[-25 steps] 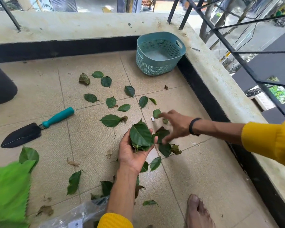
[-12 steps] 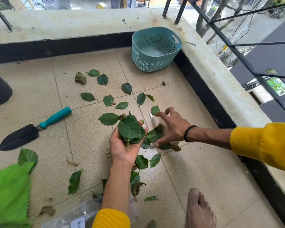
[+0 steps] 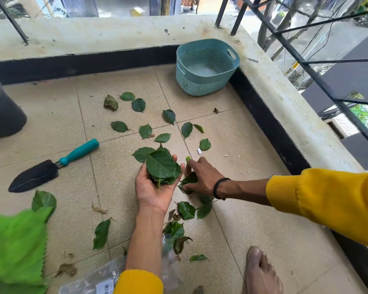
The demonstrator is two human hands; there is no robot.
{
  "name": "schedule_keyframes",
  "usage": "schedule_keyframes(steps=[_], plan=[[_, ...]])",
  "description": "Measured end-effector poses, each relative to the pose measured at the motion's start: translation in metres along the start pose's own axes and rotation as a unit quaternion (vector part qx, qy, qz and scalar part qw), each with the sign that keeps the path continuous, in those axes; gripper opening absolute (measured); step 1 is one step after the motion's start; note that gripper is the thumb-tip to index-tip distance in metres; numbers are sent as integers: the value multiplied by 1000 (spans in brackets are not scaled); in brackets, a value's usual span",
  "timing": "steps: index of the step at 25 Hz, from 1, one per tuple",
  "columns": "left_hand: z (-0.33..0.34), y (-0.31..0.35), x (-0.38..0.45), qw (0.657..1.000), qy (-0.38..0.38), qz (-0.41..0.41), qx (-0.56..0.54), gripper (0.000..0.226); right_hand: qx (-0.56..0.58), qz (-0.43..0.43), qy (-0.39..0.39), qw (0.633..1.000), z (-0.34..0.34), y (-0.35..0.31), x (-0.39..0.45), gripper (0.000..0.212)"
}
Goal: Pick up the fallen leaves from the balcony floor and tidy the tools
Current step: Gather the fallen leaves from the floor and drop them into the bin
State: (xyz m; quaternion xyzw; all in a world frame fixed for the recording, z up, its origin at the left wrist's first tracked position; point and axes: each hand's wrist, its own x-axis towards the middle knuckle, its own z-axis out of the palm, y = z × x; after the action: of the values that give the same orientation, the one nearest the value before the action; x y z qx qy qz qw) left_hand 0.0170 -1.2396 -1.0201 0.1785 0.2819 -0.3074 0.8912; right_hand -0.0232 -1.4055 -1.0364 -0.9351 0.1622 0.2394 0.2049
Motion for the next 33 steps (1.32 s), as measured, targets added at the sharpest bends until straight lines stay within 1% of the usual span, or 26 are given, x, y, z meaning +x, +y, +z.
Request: schedule_keyframes(steps=[2,4,6,9,10,12,14,16,18,20,22,24,27,29,31,33], plan=[[-4,2,0,1000,2,3,3,41,-5,-41,-9,999,-4,0,3,40],[-7,6,0,1000,6,4,0,41,-6,-52,-5,999,-10,3,7,30],[-10,9,1,1000,12,6,3,41,-1,-33,-12,999,-20,8,12,27],[-9,8,-2,1000,12,5,15,40,24,4,-37,999,-41,17,13,31],[-8,6,-2,1000,12,4,21,40,65,18,-49,996,-53,16,9,30],[-2,0,-4,999,16,-2,33,40,181,31,-74,980,-84,8,-10,28],[10,-12,-9,999,16,-19,48,40,258,3,-89,962,-116,-1,-39,26],[32,-32,-17,995,8,-49,81,39,309,-22,-100,945,-144,-7,-73,24],[59,-56,-29,987,-21,-74,143,37,322,-29,-85,942,-162,-8,-99,18],[95,-88,-47,973,-65,-106,192,36,294,-6,-28,956,-177,5,-124,18],[127,-122,-66,958,-102,-146,224,35,264,34,44,963,-194,30,-157,19],[160,-160,-86,933,-141,-198,263,37,266,70,114,955,-211,58,-204,20],[200,-227,-120,873,-210,-285,337,40,281,137,202,928,-224,104,-286,21],[218,-284,-157,809,-238,-362,396,42,310,205,255,893,-222,138,-355,20],[226,-337,-199,731,-276,-433,449,45,353,275,295,844,-212,165,-424,21],[228,-381,-249,657,-297,-503,476,47,393,343,321,790,-197,182,-492,20]])
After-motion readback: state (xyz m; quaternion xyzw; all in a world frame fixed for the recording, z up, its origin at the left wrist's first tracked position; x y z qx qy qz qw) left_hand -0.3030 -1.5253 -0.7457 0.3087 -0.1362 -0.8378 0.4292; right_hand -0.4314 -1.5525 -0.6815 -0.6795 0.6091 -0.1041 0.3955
